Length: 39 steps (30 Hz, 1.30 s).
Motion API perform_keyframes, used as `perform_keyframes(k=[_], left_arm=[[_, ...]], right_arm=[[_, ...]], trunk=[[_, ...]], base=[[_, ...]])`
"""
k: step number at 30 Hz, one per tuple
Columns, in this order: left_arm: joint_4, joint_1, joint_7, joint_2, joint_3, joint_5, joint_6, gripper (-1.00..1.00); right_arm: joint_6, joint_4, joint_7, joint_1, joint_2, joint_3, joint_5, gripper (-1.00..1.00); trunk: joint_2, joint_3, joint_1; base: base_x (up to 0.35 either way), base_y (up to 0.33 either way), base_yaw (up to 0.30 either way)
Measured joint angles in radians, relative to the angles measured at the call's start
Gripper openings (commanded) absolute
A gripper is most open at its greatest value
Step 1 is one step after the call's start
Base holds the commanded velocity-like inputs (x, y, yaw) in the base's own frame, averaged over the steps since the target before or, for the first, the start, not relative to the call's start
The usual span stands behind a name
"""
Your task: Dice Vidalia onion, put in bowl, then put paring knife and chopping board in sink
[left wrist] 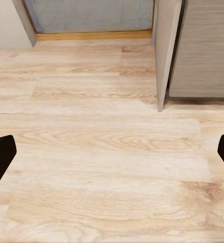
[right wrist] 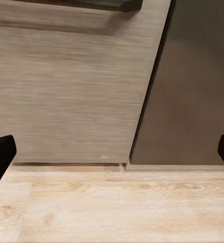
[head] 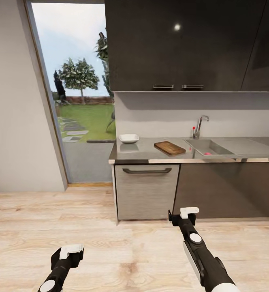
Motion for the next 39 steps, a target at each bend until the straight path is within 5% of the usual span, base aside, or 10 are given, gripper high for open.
perform_keyframes(k=[23,27,30,32,34,39], left_arm=[[0.001,0.0,0.0,0.001,-0.001,0.001,-0.001,1.0],[0.055,0.0,0.0,0.001,-0.004,0.002,-0.002,1.0],[0.196,0.0,0.0,0.002,-0.005,0.003,-0.02,1.0],[0.391,0.001,0.0,0.002,-0.005,0.004,-0.061,1.0],[0.512,0.001,0.001,0.002,-0.006,0.004,-0.102,1.0],[0.776,0.001,0.004,-0.004,-0.006,0.005,-0.196,1.0]], right_arm=[[0.0,0.015,0.0,0.0,0.001,0.001,-0.002,1.0],[-0.029,0.147,0.001,0.0,-0.002,0.0,-0.003,1.0],[-0.098,0.332,0.003,0.0,-0.002,-0.001,-0.003,1.0],[-0.168,0.57,0.004,0.001,0.001,0.0,-0.005,1.0],[-0.194,0.688,0.005,0.001,0.005,0.001,-0.006,1.0],[-0.202,0.809,0.002,0.005,0.012,0.002,-0.005,1.0]], trunk=[[0.0,0.0,0.0],[0.0,0.0,0.0],[0.0,0.0,0.0],[0.0,0.0,0.0],[0.0,0.0,0.0],[0.0,0.0,0.0]], base=[[0.002,0.0,0.0],[0.0,0.0,0.0],[0.0,0.0,0.0],[0.0,0.0,0.0],[0.0,0.0,0.0],[0.0,0.0,0.0]])
